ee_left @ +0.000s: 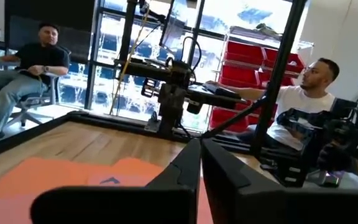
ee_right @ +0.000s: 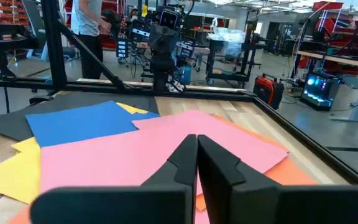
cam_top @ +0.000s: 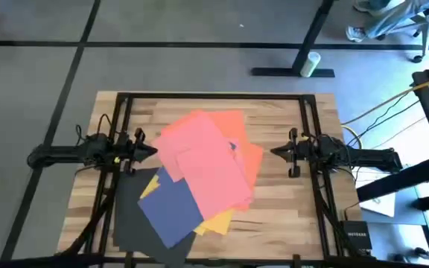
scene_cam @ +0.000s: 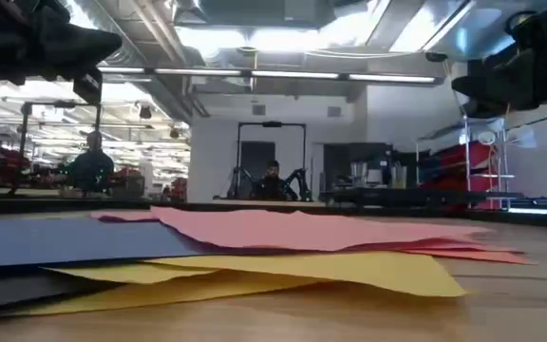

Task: Organize paper
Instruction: Put the pink paper to the top right of the table

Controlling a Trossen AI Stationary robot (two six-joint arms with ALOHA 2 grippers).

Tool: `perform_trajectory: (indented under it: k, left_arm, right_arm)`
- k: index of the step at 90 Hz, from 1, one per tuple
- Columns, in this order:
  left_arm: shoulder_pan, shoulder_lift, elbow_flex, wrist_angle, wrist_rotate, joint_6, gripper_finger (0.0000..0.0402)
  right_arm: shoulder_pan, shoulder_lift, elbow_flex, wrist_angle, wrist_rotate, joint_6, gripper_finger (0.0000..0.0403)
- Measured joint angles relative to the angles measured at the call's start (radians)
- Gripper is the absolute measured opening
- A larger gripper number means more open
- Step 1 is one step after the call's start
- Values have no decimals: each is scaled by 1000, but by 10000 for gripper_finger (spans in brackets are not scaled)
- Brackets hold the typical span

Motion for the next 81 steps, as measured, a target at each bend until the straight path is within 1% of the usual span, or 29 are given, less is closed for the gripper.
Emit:
perform_trajectory:
  k: [7,63,81]
  left_arm:
    - [0,0,0,-9,0,20,0]
    - [0,0,0,-19,-1,16,0]
    - [0,0,0,-18,-1,-48,0]
  right_arm:
    - [0,0,0,0,0,0,1]
    - [0,0,0,0,0,0,1]
    - [0,0,0,0,0,0,1]
